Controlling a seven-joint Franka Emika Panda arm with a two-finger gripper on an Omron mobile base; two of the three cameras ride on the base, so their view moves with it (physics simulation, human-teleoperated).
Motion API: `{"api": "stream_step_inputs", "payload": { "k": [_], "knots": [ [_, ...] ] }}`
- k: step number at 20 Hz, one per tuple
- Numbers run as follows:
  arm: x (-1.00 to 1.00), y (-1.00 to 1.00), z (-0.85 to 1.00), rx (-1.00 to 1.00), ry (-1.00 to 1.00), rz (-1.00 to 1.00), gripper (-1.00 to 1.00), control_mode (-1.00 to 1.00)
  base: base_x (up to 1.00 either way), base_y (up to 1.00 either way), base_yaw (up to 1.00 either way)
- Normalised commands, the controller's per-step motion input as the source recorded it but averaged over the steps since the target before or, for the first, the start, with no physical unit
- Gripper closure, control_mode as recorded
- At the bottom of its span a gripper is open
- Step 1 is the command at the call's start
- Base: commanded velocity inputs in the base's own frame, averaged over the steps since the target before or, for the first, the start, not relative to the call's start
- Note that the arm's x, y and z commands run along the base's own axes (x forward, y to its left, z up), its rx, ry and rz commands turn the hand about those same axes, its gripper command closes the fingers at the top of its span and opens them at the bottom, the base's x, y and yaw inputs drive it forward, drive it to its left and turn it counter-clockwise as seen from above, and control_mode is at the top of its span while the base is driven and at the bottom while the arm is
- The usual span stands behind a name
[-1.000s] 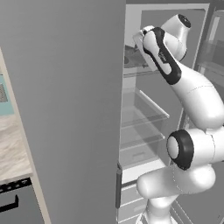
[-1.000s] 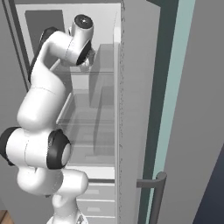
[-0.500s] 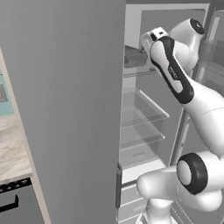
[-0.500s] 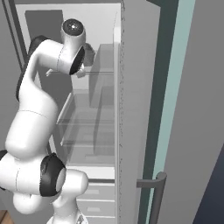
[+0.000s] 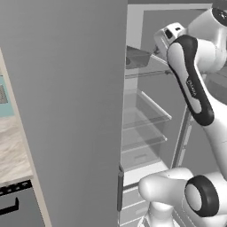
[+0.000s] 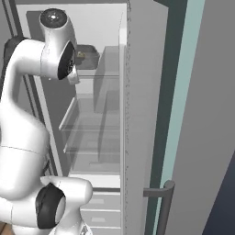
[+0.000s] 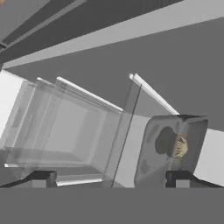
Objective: Place two dumplings into each of the tupperware containers and then place the containers in the fridge.
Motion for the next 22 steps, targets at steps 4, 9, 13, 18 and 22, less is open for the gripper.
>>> {"api": "stream_step_inputs", "payload": {
  "k": [4,9,13,18,22],
  "knots": [
    [-0.9,0.02,-0.26,0.07,0.23,-0.45,-1.0,-1.0,0.0,0.0,0.0],
    [-0.8,0.0,-0.35,0.21,0.08,-0.54,-1.0,-1.0,0.0,0.0,0.0],
    [-0.8,0.0,-0.49,0.32,0.0,-0.5,-1.0,-1.0,0.0,0.0,0.0],
    [-0.9,-0.07,-0.25,0.42,0.01,-0.55,-1.0,-1.0,0.0,0.0,0.0],
    [-0.81,-0.02,-0.01,0.43,0.07,-0.58,-1.0,-1.0,0.0,0.0,0.0]
  ]
}}
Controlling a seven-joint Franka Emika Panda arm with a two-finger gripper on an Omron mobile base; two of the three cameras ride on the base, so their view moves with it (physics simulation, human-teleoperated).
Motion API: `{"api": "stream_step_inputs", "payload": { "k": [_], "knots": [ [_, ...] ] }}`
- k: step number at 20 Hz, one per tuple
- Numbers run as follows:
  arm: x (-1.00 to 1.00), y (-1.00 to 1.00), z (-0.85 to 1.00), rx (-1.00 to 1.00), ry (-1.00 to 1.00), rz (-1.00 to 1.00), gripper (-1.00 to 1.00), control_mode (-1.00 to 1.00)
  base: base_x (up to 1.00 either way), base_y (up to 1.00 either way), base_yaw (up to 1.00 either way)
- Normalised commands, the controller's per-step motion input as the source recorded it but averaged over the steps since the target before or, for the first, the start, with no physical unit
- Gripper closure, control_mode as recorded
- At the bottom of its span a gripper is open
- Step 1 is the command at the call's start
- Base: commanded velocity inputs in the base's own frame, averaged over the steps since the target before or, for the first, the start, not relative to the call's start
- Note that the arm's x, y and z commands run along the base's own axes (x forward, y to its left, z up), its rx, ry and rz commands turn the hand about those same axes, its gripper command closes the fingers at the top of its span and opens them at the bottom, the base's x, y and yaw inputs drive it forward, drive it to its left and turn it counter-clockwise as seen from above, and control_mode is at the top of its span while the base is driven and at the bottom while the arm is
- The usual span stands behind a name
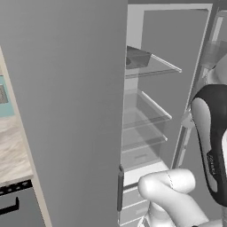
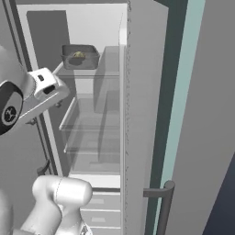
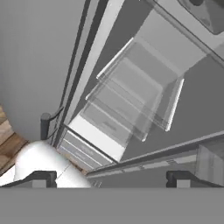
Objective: Place two dumplings into each of the tupperware containers and then place the containers in the fridge.
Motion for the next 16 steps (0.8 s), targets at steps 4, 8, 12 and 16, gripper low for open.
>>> {"api": "stream_step_inputs", "payload": {
  "k": [4,8,12,16],
  "knots": [
    [-0.87,0.0,-0.01,0.31,0.13,-0.57,-1.0,-1.0,0.0,0.0,0.0],
    [-0.54,0.05,-0.01,0.25,0.15,-0.42,-1.0,-1.0,0.0,0.0,0.0],
    [-0.13,-0.04,0.0,0.24,0.26,-0.26,-1.0,-1.0,0.0,0.0,0.0],
    [0.0,0.33,-0.47,0.03,0.18,-0.26,-1.0,-1.0,0.0,0.0,0.0]
  ]
}}
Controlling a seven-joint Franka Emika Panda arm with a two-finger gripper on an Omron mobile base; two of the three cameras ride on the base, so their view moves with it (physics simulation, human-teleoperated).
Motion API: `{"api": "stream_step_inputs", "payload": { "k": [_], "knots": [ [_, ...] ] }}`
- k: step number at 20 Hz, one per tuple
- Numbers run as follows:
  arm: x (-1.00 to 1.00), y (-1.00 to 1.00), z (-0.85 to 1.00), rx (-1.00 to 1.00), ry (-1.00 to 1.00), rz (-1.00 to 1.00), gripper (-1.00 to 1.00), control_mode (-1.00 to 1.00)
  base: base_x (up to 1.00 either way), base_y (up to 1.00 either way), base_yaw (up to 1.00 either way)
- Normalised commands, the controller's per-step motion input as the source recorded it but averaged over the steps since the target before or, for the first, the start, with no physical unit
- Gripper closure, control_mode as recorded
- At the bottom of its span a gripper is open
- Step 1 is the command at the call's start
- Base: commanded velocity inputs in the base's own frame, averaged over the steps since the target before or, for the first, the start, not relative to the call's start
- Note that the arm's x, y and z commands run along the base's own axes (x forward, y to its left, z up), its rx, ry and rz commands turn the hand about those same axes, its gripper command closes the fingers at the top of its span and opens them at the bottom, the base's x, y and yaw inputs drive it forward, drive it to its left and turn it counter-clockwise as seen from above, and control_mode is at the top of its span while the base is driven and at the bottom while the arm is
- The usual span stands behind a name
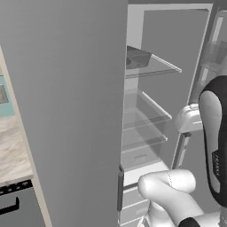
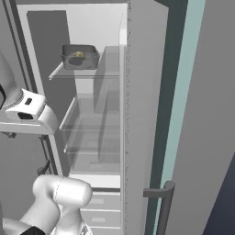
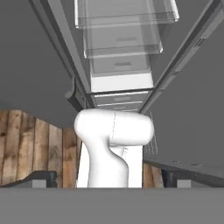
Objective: Place two dumplings into each of the tupperware containers and then place the containers in the fridge.
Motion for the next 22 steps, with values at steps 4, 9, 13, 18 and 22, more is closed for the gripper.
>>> {"api": "stream_step_inputs", "payload": {
  "k": [4,9,13,18,22],
  "knots": [
    [0.0,0.0,-0.36,0.0,-0.09,-0.14,-1.0,-1.0,0.0,0.0,0.0],
    [0.03,-0.2,-0.26,0.0,-0.06,-0.01,-1.0,-1.0,0.0,0.0,0.0],
    [0.14,-0.06,-0.03,0.0,0.0,0.0,-1.0,-1.0,0.0,0.0,0.0],
    [0.06,0.0,-0.01,0.0,0.03,0.0,-1.0,-1.0,0.0,0.0,0.0],
    [0.0,0.0,0.0,0.0,0.01,0.0,-1.0,-1.0,0.0,0.0,0.0]
  ]
}}
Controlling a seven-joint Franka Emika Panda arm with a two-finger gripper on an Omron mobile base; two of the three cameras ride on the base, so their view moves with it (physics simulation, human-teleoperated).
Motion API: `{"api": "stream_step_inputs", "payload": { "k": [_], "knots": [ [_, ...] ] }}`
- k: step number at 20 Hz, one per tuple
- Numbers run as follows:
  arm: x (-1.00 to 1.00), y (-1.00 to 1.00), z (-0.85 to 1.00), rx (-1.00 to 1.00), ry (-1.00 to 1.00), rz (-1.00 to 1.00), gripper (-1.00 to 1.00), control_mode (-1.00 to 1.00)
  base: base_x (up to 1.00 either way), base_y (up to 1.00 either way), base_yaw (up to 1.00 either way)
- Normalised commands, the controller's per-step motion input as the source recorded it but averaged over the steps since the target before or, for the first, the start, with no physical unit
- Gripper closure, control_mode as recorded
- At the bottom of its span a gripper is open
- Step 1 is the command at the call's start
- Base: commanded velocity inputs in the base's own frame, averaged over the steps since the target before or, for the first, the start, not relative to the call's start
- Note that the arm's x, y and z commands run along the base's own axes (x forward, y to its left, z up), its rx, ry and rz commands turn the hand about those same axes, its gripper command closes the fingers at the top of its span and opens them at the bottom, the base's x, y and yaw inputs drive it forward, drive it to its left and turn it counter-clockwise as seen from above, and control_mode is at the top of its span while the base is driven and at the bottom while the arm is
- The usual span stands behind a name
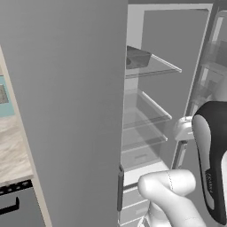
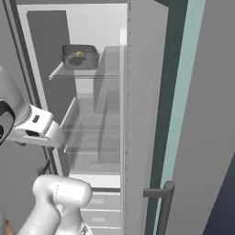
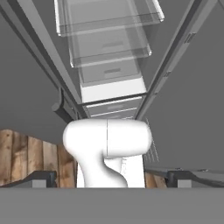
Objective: Place two dumplings into each of the tupperware containers and then place the containers in the fridge.
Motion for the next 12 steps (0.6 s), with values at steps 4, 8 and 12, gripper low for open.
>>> {"api": "stream_step_inputs", "payload": {
  "k": [4,8,12],
  "knots": [
    [0.0,0.0,0.0,0.0,0.0,0.0,-1.0,1.0,-0.7,-0.02,0.09],
    [0.0,0.0,0.0,0.0,0.0,0.0,-1.0,1.0,-1.0,-0.16,0.42],
    [0.0,0.0,0.0,0.0,0.0,0.0,-1.0,1.0,-0.75,0.24,0.84]
  ]
}}
